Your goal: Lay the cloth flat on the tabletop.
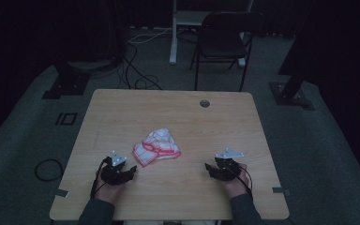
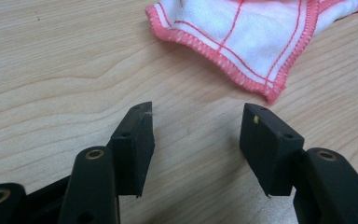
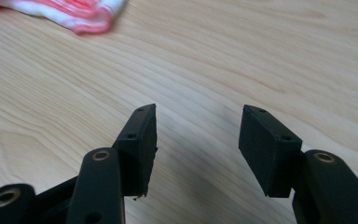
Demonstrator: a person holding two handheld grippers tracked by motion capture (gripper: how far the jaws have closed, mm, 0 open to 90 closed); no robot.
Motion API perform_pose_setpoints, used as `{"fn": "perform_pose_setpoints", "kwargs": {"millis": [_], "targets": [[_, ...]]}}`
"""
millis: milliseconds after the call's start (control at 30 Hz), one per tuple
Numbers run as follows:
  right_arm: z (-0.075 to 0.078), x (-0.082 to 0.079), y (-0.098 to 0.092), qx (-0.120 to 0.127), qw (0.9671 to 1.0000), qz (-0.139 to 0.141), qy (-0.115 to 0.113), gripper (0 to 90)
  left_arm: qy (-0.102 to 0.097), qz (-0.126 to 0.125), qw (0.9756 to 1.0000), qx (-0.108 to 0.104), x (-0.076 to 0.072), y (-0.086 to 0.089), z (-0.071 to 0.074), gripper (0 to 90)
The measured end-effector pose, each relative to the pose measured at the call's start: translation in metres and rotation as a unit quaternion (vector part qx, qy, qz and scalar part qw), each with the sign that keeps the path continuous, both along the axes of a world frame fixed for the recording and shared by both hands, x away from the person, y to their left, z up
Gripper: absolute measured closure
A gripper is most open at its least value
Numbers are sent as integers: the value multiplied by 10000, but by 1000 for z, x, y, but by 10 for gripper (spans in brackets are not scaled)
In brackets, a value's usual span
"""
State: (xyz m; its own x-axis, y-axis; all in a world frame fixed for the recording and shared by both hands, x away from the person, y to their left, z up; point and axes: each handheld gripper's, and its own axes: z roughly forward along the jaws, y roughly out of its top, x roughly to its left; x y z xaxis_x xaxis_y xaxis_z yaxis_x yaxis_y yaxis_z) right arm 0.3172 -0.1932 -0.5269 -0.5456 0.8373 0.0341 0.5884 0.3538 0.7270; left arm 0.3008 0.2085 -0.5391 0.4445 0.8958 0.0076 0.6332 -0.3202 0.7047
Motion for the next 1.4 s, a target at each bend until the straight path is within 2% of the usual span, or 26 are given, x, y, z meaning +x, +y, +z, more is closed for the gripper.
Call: {"fn": "perform_pose_setpoints", "kwargs": {"millis": [367, 667, 900, 1133, 1200, 1400], "targets": [[10, 3, 31, 71, 9992, 348, -206, 524, -40, -139, 9999, 18, -3, -4, 1, 460], [16, 9, 58, 147, 9978, 595, -260, 560, -30, -269, 9996, 10, -2, -7, -1, 479], [15, 15, 74, 216, 9970, 688, -282, 615, -41, -407, 9992, -10, -1, -11, -1, 513], [19, 18, 89, 179, 9961, 794, -347, 614, -62, -449, 9990, -10, -1, -15, -1, 527], [21, 20, 95, 250, 9957, 800, -388, 612, -84, -461, 9989, -5, -1, -17, -1, 537], [19, 23, 108, 223, 9953, 854, -387, 616, -85, -504, 9987, -6, -1, -22, -1, 562]]}}
